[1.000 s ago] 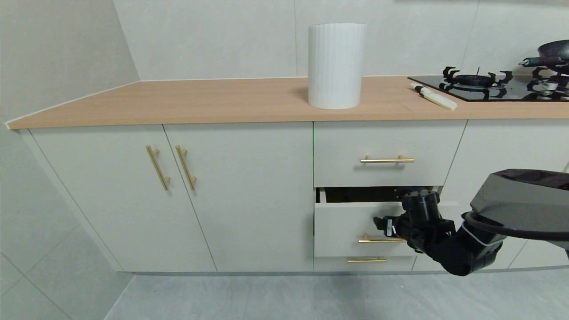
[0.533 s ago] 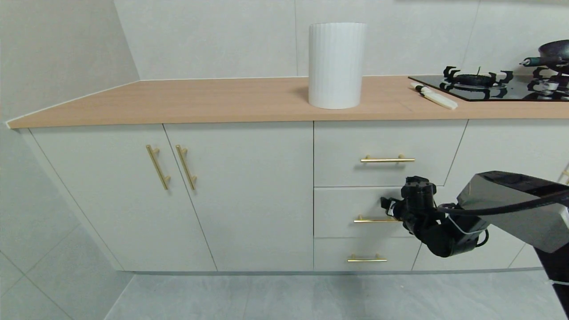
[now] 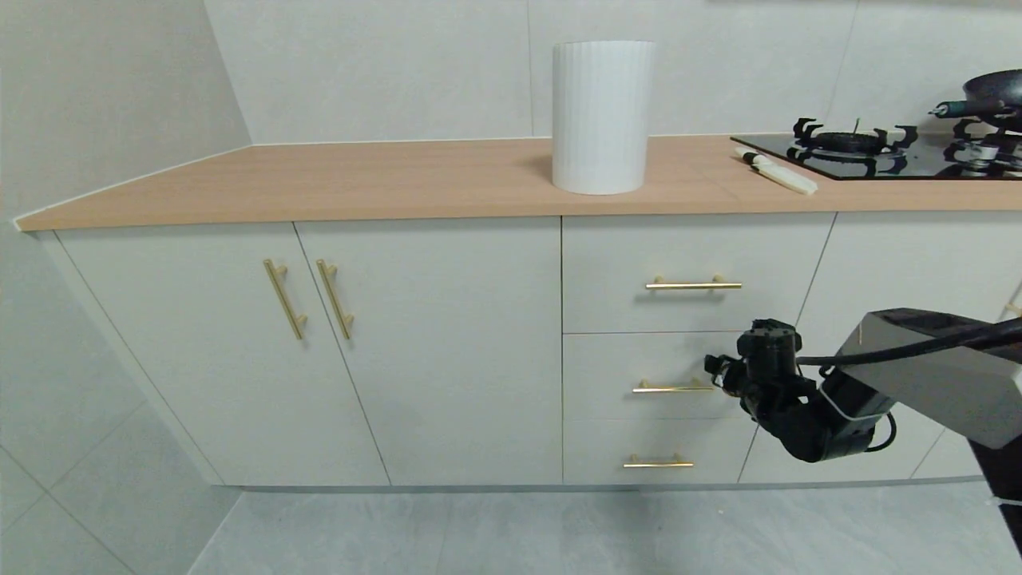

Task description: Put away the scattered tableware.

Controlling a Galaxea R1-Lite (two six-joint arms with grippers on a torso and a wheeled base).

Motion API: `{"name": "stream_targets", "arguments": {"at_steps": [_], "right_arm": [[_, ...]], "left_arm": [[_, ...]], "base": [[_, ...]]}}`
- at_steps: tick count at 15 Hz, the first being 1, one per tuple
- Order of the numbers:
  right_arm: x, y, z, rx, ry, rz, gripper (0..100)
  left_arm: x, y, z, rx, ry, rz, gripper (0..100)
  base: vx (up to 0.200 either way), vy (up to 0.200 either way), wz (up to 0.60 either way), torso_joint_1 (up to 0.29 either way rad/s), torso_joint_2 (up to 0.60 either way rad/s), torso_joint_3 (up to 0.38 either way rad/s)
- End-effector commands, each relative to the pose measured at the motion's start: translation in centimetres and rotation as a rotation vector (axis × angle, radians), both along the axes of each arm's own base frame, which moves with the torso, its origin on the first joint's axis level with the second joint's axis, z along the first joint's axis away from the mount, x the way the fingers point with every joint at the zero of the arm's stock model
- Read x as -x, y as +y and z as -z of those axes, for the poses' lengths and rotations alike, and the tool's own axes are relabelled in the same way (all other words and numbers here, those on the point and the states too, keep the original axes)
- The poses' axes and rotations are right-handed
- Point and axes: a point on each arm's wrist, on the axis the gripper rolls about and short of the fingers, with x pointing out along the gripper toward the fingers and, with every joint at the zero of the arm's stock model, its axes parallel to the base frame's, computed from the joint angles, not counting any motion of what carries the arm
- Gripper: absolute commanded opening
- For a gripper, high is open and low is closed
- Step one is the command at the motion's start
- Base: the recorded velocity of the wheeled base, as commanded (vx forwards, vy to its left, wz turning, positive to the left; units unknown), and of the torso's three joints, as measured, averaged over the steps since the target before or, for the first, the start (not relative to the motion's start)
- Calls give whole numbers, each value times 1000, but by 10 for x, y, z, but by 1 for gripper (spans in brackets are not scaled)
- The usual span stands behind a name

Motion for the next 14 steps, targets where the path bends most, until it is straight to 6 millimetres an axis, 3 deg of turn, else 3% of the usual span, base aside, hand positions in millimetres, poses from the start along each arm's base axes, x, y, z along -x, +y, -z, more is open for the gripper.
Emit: {"name": "stream_targets", "arguments": {"at_steps": [1,3,7,11,14], "right_arm": [[59,9,-49,-3,37,-163,100],[118,8,-92,42,41,-300,100],[217,-18,-154,133,-76,-311,100],[313,-53,-183,192,-222,-125,100],[383,-76,-174,193,-268,-70,100]], "left_arm": [[0,0,0,1,0,0,100],[0,0,0,-1,0,0,100],[0,0,0,1,0,0,100],[0,0,0,1,0,0,100],[0,0,0,1,0,0,100]], "base": [[0,0,0,0,0,0],[0,0,0,0,0,0],[0,0,0,0,0,0],[0,0,0,0,0,0],[0,0,0,0,0,0]]}}
